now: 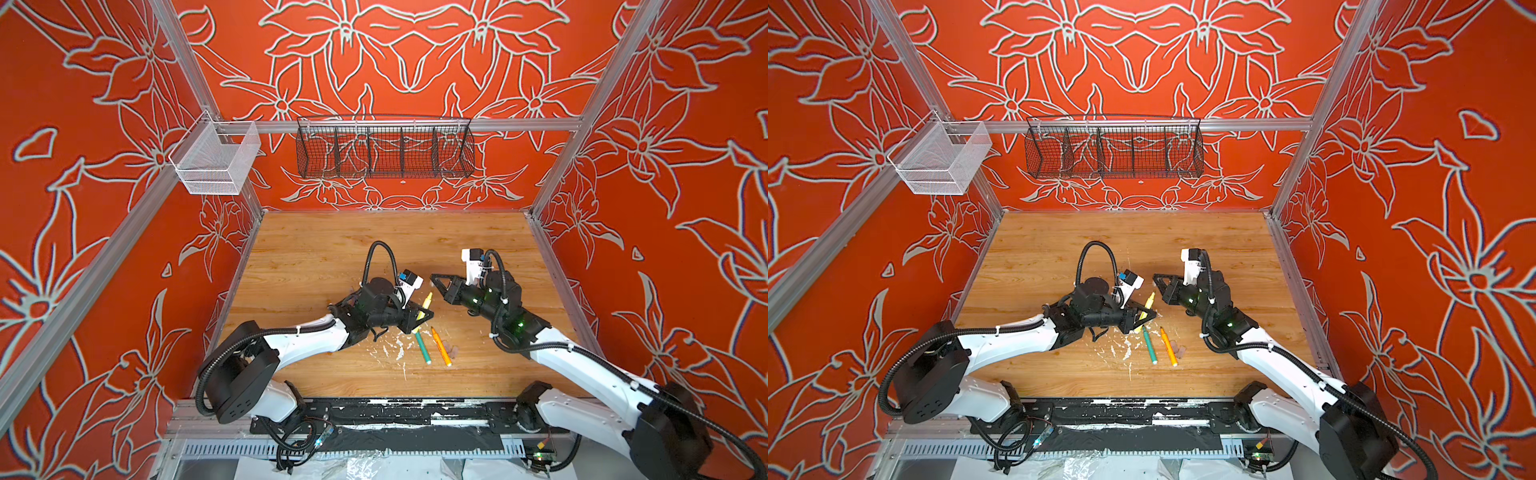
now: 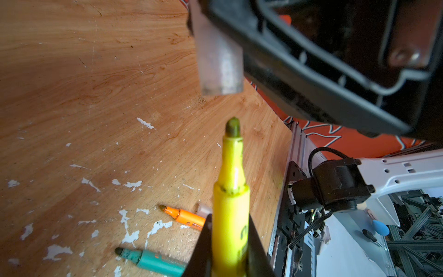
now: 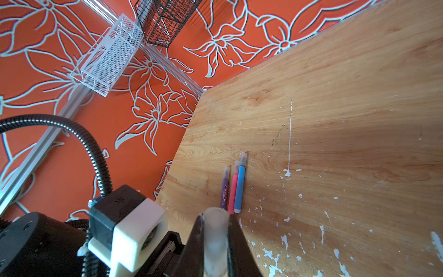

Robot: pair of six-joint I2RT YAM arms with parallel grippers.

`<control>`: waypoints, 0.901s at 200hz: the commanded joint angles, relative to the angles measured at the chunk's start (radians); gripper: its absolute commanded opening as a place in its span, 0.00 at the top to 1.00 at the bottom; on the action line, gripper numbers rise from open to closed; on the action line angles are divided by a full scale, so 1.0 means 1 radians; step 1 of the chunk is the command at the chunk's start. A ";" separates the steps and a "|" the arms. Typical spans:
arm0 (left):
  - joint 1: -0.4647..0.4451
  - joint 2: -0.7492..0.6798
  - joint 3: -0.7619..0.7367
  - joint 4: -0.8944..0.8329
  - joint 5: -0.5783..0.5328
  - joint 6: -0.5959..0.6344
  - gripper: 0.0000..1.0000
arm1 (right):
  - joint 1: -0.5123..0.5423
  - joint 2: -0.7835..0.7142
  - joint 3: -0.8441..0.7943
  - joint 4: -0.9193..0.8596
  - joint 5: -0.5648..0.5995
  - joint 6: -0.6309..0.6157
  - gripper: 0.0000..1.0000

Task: Insert the pens into the pen caps
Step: 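Carry the cap over the yellow marker tip held by the left gripper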

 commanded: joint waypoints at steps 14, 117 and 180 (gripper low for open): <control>-0.002 0.001 -0.002 0.033 -0.018 0.005 1.00 | -0.005 -0.001 -0.024 0.070 -0.037 0.026 1.00; 0.037 -0.041 -0.048 0.083 -0.020 -0.035 1.00 | -0.002 0.027 -0.032 0.101 -0.054 0.032 1.00; 0.051 -0.040 -0.047 0.091 0.022 -0.033 1.00 | 0.001 0.084 -0.024 0.138 -0.089 0.052 1.00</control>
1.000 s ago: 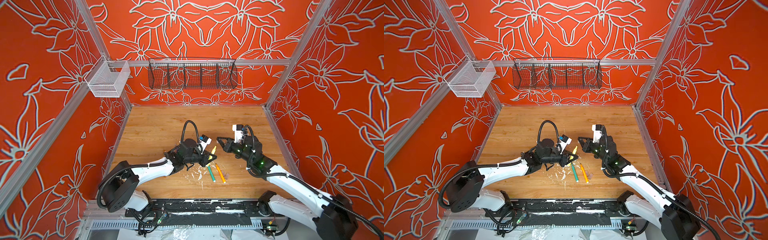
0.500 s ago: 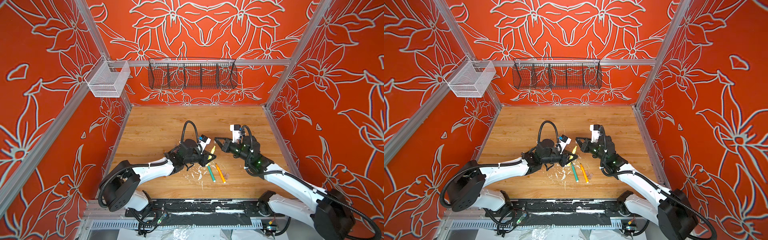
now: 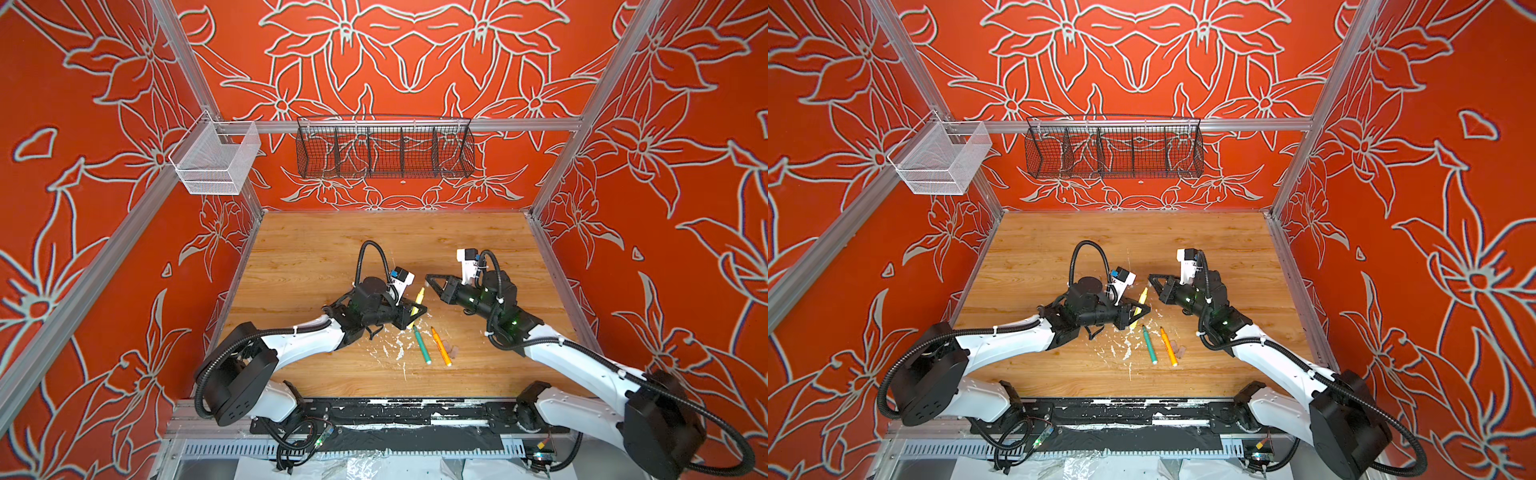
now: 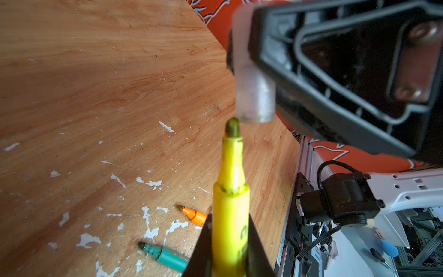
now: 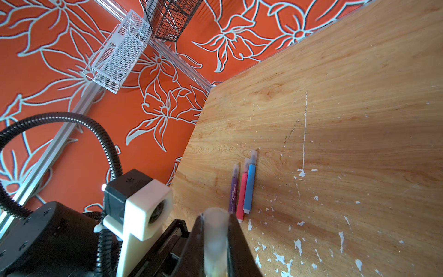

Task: Insert the pens into the pen caps
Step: 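Carry the cap over the yellow marker tip held by the left gripper, then lower the cap onto the yellow marker tip with the right gripper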

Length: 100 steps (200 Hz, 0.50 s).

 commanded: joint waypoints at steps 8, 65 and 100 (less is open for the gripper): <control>0.002 -0.018 0.000 0.047 0.043 -0.004 1.00 | 0.001 0.022 -0.013 0.044 -0.031 0.024 1.00; 0.002 -0.011 0.001 0.050 0.048 -0.007 1.00 | 0.003 -0.036 -0.037 0.034 0.040 0.010 1.00; 0.002 -0.001 0.011 0.050 0.074 -0.008 1.00 | 0.004 -0.083 -0.073 0.046 0.100 0.013 1.00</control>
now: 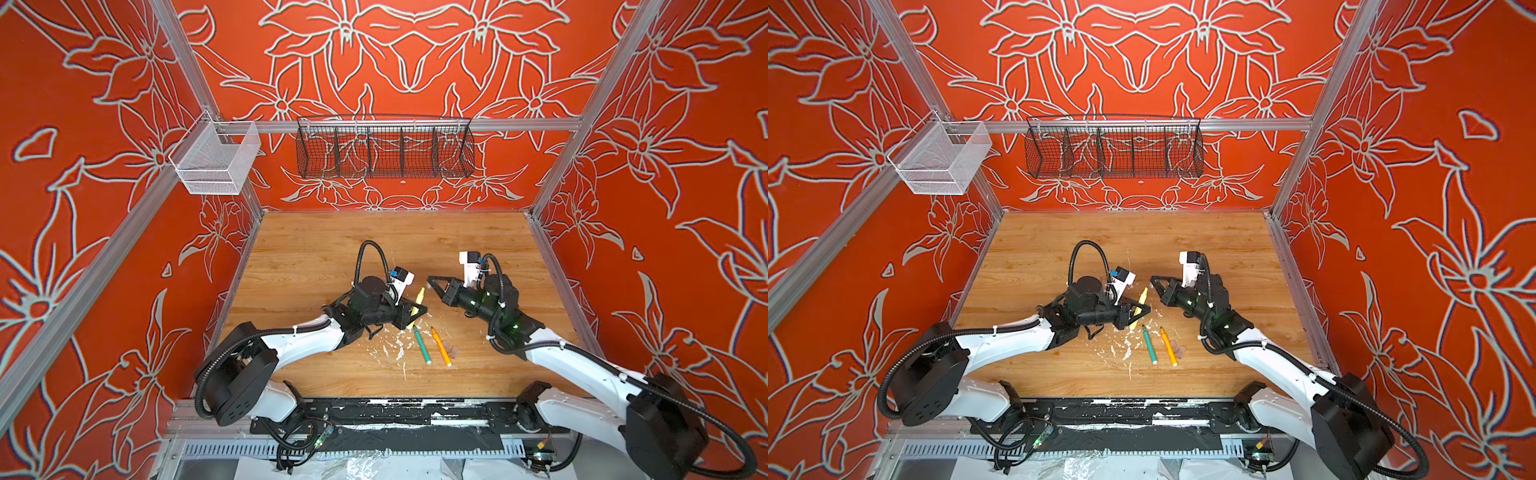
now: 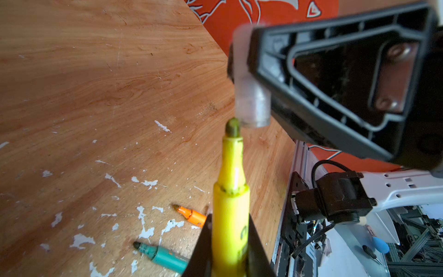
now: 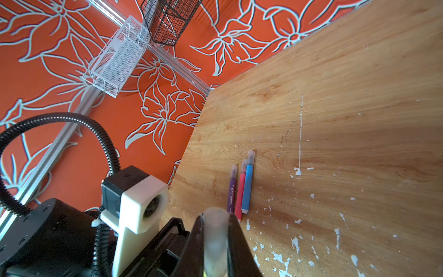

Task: Insert the pens into the pen caps
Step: 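Lower the cap onto the yellow marker tip with the right gripper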

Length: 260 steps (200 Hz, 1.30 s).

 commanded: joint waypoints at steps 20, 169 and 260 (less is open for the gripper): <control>-0.003 0.007 0.014 0.050 0.054 -0.003 1.00 | 0.003 -0.013 -0.020 0.052 0.032 0.009 1.00; 0.007 0.016 0.021 0.031 0.028 -0.010 1.00 | 0.028 0.074 -0.017 0.146 -0.036 0.032 1.00; 0.014 0.007 0.014 0.045 0.059 -0.005 1.00 | 0.036 0.020 -0.027 0.107 0.042 0.024 1.00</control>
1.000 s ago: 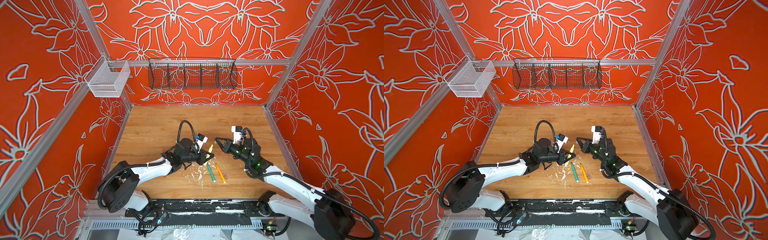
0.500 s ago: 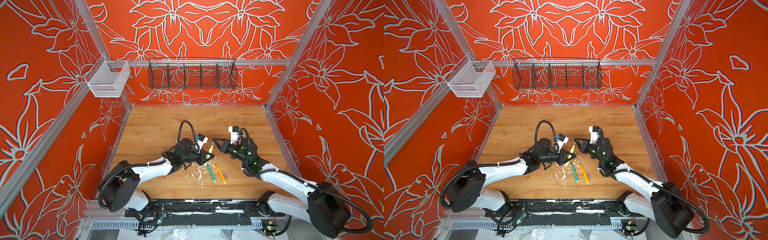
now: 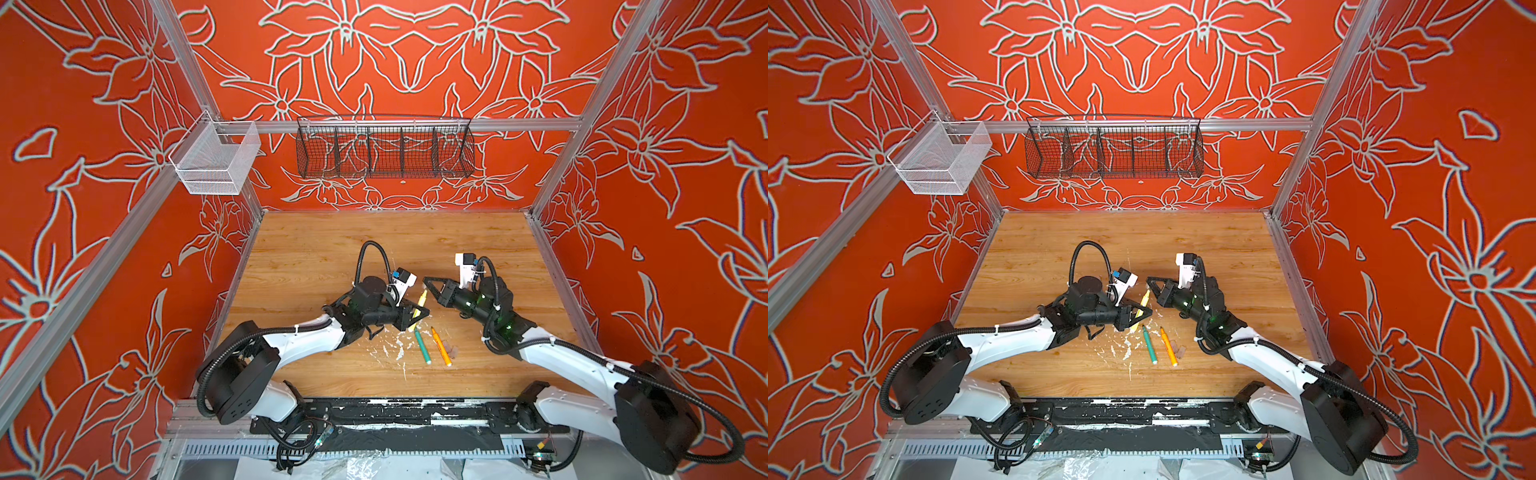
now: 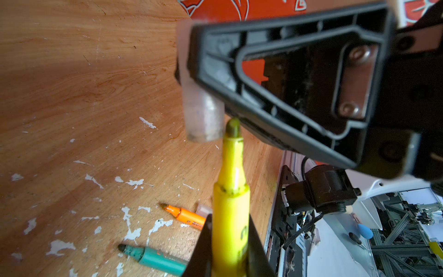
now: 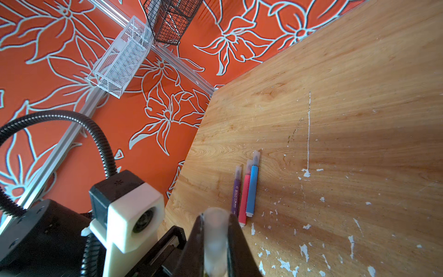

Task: Insert the pens into the pen caps
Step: 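Lower the cap onto the yellow marker tip with the right gripper, then push the cap down over the yellow marker with the right gripper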

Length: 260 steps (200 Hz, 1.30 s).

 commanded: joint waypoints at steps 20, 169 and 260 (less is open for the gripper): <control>0.009 0.002 0.020 0.018 0.017 0.008 1.00 | 0.008 -0.097 -0.013 -0.036 0.060 -0.017 1.00; -0.003 0.004 0.028 0.017 0.023 0.009 1.00 | 0.009 -0.043 -0.009 0.010 -0.005 0.003 1.00; 0.022 -0.001 0.011 0.045 0.006 -0.024 1.00 | 0.025 0.005 -0.003 0.042 -0.036 0.006 1.00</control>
